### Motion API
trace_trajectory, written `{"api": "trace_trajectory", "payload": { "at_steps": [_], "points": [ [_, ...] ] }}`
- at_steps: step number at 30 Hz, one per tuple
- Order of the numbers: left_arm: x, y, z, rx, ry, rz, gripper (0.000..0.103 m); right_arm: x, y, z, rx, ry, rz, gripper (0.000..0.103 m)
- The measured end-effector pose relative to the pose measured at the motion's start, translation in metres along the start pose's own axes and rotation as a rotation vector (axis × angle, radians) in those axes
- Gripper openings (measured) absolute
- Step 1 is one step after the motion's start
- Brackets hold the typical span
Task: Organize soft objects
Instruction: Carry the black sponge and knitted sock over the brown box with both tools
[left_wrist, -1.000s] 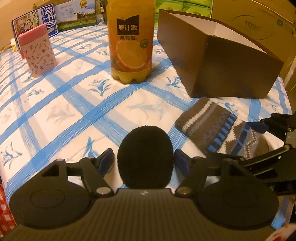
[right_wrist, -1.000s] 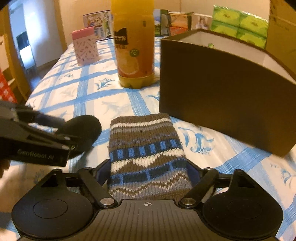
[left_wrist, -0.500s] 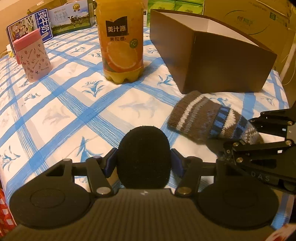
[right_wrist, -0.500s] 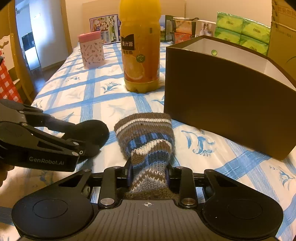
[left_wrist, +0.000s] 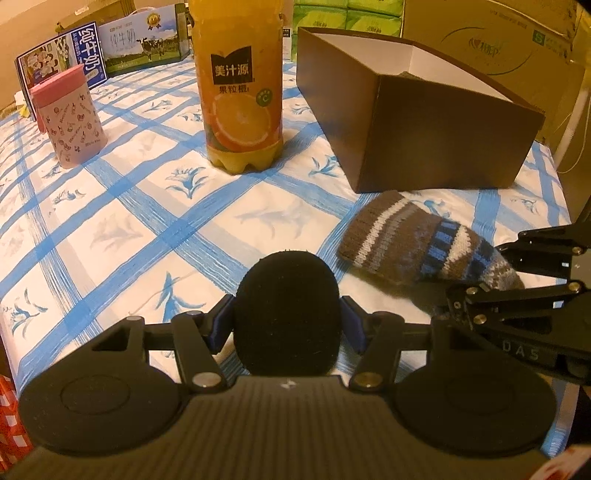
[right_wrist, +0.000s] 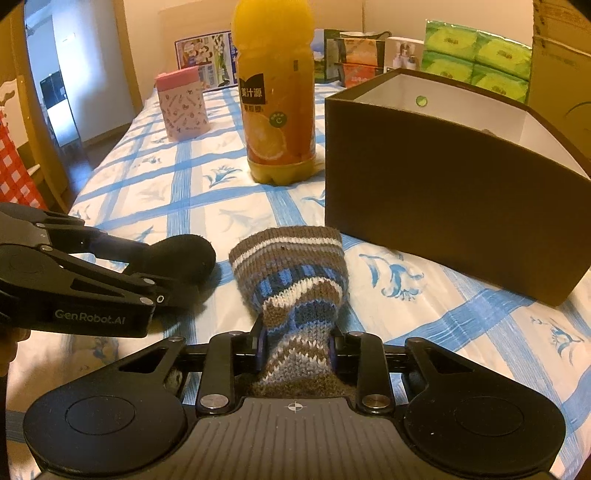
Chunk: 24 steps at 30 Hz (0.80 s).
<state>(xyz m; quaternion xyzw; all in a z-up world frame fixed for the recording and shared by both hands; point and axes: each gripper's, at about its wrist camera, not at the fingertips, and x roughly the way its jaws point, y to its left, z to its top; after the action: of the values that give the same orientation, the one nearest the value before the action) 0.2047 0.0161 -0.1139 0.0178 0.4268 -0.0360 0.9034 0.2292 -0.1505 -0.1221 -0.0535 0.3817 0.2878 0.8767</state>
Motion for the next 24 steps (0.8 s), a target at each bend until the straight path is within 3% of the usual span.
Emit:
{"api": "trace_trajectory", "payload": {
  "at_steps": [13,24],
  "points": [
    [-0.022,-0.004,0.006,-0.003,-0.039,-0.01,0.058,-0.038,-0.011,0.001,0.072,-0.052,0.021,0.03],
    [-0.059,-0.012,0.028,0.007,-0.135,-0.051,0.058,-0.091,-0.034,0.018,0.148,-0.145,0.013,0.03]
  ]
}}
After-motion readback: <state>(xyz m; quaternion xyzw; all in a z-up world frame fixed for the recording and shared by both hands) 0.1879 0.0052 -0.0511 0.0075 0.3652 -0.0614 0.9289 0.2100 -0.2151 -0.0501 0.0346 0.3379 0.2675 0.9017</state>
